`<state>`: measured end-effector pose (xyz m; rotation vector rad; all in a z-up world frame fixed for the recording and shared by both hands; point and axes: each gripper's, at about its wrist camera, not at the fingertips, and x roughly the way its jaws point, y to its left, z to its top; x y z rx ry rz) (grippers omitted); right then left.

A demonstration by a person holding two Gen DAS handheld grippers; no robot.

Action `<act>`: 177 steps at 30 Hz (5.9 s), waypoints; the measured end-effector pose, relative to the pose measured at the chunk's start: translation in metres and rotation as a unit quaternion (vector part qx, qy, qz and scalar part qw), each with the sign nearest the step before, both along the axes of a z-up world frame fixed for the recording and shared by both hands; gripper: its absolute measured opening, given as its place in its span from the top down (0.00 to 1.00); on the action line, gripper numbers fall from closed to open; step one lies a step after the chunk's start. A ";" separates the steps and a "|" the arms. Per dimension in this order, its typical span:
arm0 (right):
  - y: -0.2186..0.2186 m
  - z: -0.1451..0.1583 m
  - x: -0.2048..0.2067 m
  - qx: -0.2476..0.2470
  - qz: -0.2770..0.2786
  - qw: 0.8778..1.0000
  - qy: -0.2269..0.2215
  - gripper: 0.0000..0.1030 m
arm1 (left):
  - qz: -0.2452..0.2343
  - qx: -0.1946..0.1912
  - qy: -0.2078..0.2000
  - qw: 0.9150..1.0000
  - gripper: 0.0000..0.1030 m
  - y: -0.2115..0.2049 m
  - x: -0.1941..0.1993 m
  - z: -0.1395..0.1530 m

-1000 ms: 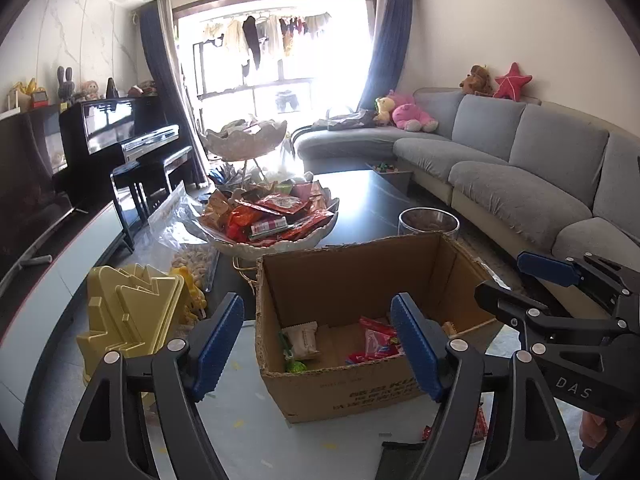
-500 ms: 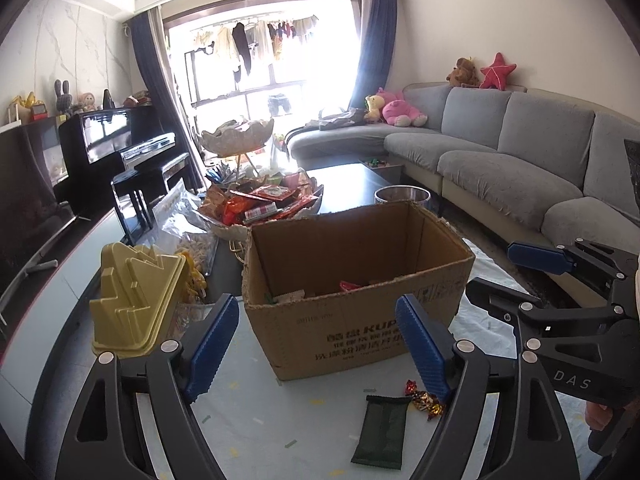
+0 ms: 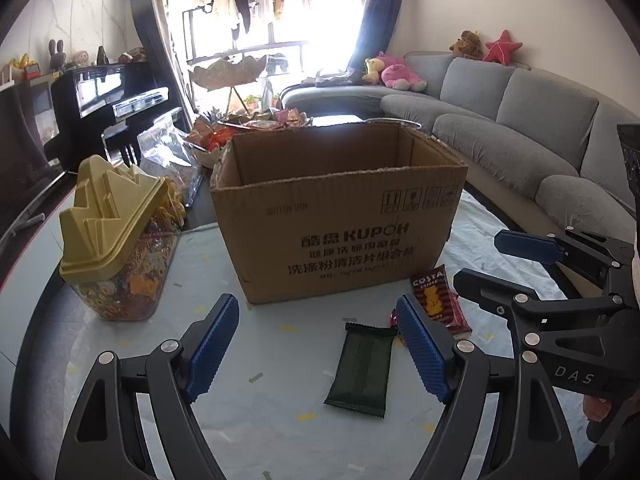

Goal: Organize snacks
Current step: 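Return both tools to the dark green bar and gold-wrapped candy, then grasp the dark green bar with the left gripper while the right grasps the gold-wrapped candy, then carry both items into the cardboard box and open both grippers, then move both tools back to the Costa biscuit pack and red chocolate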

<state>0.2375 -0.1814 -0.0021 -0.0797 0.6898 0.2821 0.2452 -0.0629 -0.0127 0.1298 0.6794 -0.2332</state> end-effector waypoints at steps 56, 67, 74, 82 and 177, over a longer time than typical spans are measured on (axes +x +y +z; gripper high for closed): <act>0.009 -0.098 0.046 0.025 0.047 0.987 0.154 0.78 | -0.032 -0.016 0.131 0.991 0.58 -0.007 0.041 -0.096; 0.023 -0.100 0.050 0.022 0.045 0.989 0.141 0.73 | 0.011 -0.038 0.119 0.992 0.58 0.020 0.033 -0.078; 0.026 -0.099 0.046 0.022 0.043 0.990 0.132 0.80 | 0.020 -0.043 0.106 0.993 0.58 0.017 0.025 -0.067; 0.028 -0.072 0.027 0.024 0.048 0.993 0.106 0.80 | 0.024 -0.061 0.077 0.995 0.58 0.025 0.014 -0.040; -0.086 0.007 -0.003 0.031 -0.111 0.993 0.004 0.37 | -0.071 -0.057 0.034 0.995 0.31 -0.065 0.034 0.006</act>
